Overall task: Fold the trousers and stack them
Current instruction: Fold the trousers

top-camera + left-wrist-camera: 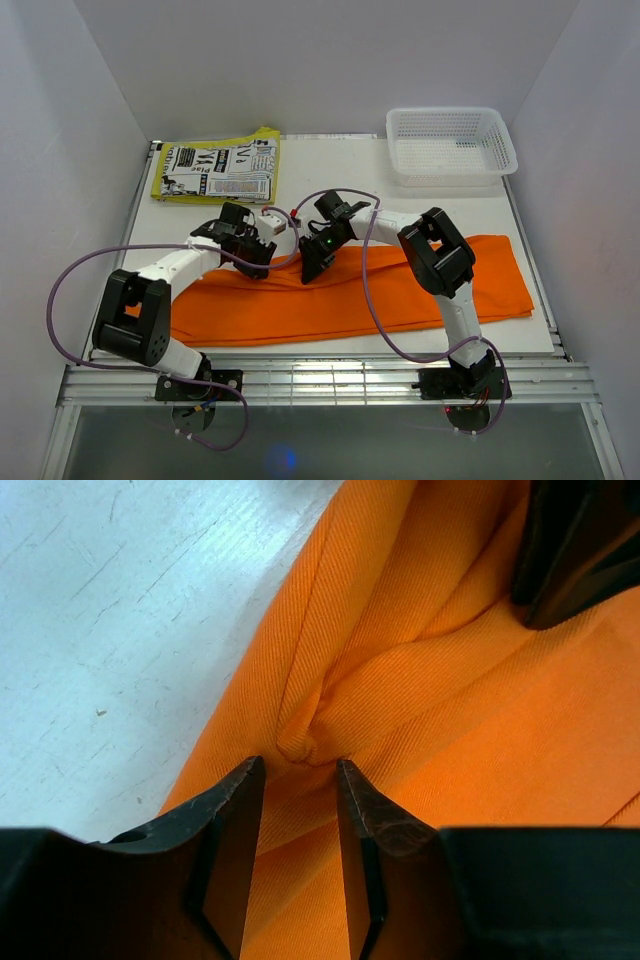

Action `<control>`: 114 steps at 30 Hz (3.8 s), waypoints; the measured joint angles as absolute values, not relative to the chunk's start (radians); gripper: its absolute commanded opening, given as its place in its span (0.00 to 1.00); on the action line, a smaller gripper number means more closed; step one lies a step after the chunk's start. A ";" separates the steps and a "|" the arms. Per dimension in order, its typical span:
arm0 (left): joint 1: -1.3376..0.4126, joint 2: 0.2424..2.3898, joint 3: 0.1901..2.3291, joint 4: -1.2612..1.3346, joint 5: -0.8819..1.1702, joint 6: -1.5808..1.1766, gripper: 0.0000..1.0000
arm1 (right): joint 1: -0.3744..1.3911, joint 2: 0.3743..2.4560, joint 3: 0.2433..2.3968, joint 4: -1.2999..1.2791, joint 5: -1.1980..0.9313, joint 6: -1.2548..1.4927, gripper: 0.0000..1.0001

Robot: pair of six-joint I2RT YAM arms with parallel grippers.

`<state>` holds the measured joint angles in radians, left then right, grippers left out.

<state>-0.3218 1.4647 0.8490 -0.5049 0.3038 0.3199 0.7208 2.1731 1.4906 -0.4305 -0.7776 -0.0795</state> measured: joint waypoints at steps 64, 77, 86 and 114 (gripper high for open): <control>-0.159 1.822 1.211 -0.274 0.146 0.255 0.55 | 0.872 1.689 1.016 -0.628 -0.208 -0.632 0.32; -0.106 1.530 1.188 -0.486 0.382 0.302 0.73 | 0.716 1.705 1.199 -0.704 -0.349 -0.520 0.79; -0.083 1.516 1.055 -0.643 0.494 0.326 0.71 | 0.377 1.745 1.327 -0.713 -0.540 -0.432 0.71; 0.043 1.605 0.948 -0.640 0.398 0.214 0.90 | -0.710 1.612 1.243 -1.007 -0.343 -0.675 0.93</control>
<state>0.0429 1.6054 0.9478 -0.6395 0.3981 0.2138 -0.7101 1.6123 1.2427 -1.0065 -0.3431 -0.6750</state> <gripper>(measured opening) 0.855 0.946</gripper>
